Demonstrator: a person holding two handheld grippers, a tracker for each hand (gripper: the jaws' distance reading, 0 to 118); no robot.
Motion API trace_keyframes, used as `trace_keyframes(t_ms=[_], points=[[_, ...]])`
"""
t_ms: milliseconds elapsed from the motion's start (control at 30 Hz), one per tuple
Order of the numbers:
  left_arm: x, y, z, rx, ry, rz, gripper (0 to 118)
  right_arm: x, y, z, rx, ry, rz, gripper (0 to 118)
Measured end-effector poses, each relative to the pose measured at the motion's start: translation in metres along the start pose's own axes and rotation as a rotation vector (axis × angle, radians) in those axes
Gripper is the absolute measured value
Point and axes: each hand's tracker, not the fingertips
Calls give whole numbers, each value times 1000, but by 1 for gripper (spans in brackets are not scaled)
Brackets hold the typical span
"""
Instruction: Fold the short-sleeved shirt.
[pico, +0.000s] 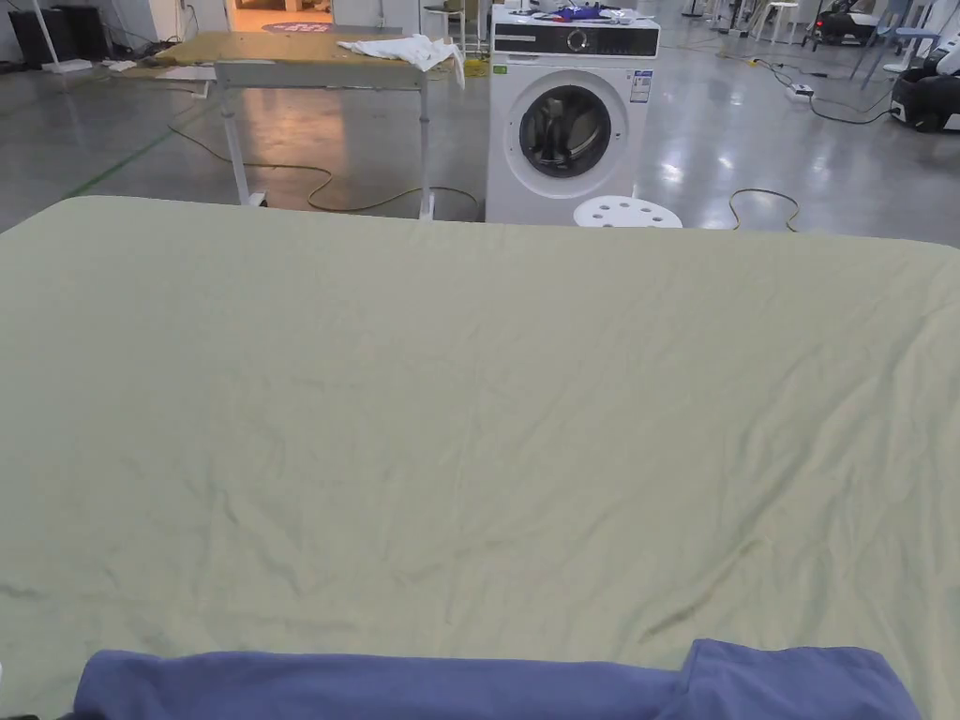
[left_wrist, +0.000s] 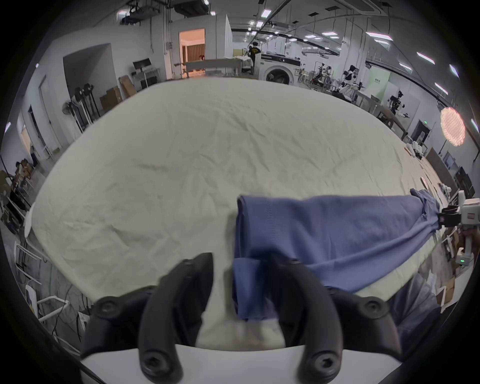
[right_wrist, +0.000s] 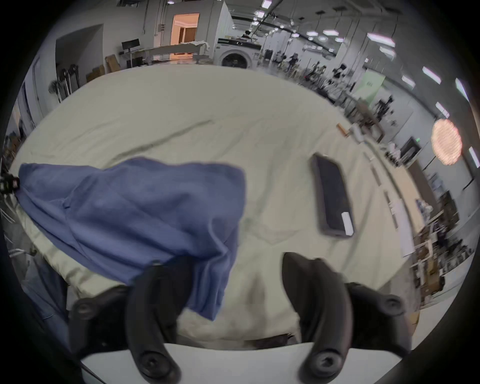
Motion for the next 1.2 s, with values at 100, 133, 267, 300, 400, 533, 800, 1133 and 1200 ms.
trace_keyframes(t_ms=[100,133,267,300,400,533,800,1133,1200], points=[[5,17,8,99,-53,30,52,3,16,25,94,32,-37,82],[10,23,10,131,-74,39,52,1,23,30,123,41,-56,82],[36,51,10,279,-75,10,52,-16,53,31,267,69,-96,82],[45,58,8,321,-68,3,52,-24,61,28,298,65,-114,82],[67,78,7,389,-79,3,52,-47,85,20,405,97,-171,82],[84,95,10,432,-65,-36,52,-73,107,19,478,117,-204,82],[110,120,31,616,-37,-83,43,-109,135,39,737,120,-235,79],[139,120,49,779,4,-91,0,-134,143,61,950,47,-233,1],[137,120,49,773,5,-82,0,-136,143,63,958,53,-234,0]])
